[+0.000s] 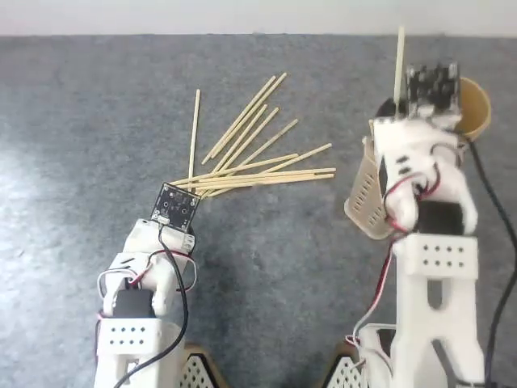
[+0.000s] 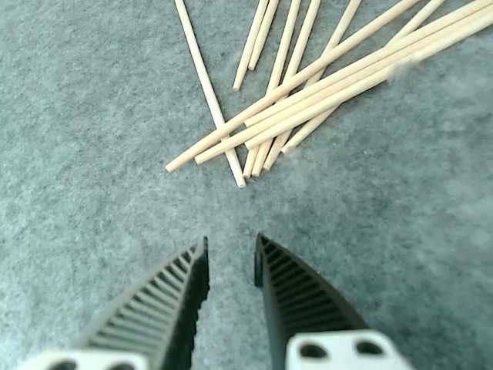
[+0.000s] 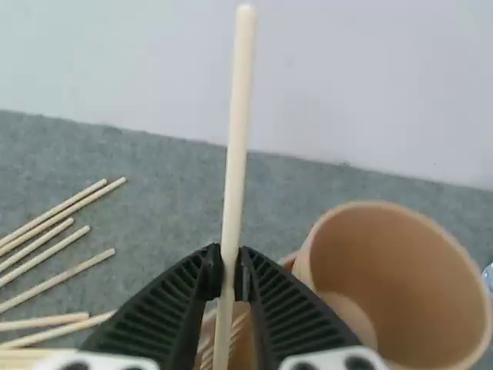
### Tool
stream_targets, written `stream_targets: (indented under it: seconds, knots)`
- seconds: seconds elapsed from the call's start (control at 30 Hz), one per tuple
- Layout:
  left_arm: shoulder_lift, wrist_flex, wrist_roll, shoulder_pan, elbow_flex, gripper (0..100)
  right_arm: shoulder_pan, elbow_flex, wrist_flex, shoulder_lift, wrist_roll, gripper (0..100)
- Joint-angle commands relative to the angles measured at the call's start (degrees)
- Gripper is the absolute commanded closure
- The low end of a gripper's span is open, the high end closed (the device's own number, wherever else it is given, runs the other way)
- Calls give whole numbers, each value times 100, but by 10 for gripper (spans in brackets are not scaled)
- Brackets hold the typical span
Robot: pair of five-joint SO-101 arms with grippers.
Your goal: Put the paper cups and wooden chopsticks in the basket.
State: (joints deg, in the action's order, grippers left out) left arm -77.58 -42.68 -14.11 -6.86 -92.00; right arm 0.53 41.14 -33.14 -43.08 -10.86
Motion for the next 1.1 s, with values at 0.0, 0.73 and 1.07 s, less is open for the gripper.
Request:
stream_targets:
  seconds: [0.0,0.73,1.07]
  knots:
    - [-35,114,26,9,31,899,48,782,462,-743,44,992]
    - [-35,114,26,0,31,899,-207,3578,1807,-3046,35,805]
    - [-35,114,26,0,31,899,-462,2233,699,-3002,79,801]
